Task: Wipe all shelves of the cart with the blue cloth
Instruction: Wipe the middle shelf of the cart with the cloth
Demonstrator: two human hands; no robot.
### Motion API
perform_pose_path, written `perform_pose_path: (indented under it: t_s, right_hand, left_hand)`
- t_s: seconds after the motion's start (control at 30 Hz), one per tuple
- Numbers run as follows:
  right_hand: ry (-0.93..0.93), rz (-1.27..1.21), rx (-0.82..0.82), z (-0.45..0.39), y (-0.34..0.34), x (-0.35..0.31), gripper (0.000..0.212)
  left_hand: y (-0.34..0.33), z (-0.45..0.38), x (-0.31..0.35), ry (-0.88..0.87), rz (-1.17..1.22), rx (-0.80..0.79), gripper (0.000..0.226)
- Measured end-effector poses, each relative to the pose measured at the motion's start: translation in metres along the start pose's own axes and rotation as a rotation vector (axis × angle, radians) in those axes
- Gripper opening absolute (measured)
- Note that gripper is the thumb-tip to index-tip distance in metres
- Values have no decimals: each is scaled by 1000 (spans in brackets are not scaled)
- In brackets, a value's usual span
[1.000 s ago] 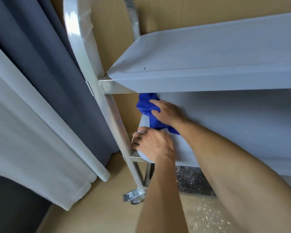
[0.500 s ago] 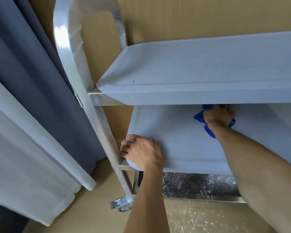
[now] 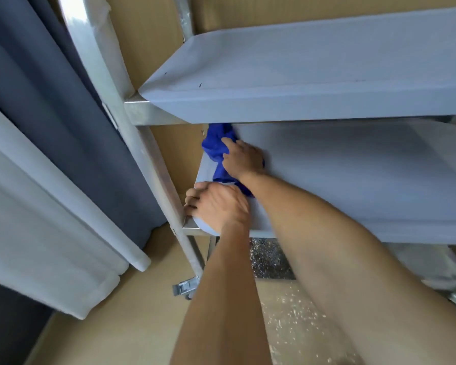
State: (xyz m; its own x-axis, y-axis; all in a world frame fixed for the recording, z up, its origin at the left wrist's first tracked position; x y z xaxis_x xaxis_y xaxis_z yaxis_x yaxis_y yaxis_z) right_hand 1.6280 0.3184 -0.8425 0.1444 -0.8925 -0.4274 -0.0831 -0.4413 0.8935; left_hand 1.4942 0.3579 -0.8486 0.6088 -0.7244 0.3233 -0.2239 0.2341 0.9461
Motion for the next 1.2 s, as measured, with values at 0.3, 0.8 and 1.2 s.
perform_pose_path:
  t_s: [0.3, 0.8, 1.2]
  right_hand:
    - [-329, 82, 96, 56, 46, 97, 52]
    - [-385, -10, -5, -36, 18, 50, 64]
    - [114, -105, -248, 34, -10, -60, 41]
  left_hand:
    - [48, 77, -66, -496, 319, 310, 32]
    - [126, -6, -69, -481, 517, 497, 34]
    - [130, -8, -73, -428, 509, 491, 34]
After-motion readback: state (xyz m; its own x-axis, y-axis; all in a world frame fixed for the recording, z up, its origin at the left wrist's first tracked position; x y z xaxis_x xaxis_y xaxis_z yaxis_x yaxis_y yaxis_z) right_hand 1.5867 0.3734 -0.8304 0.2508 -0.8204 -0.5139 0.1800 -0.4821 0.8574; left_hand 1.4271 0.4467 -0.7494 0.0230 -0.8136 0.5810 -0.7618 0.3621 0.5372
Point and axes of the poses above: each hand's wrist, its own z-axis away from the middle knuckle, its own y-axis out of the back of the hand, x = y × z, the point moved 4 cm from there along -z, towards the middle knuckle, and after that the axes turned 13 degrees about -y, right-handed, at the moved point
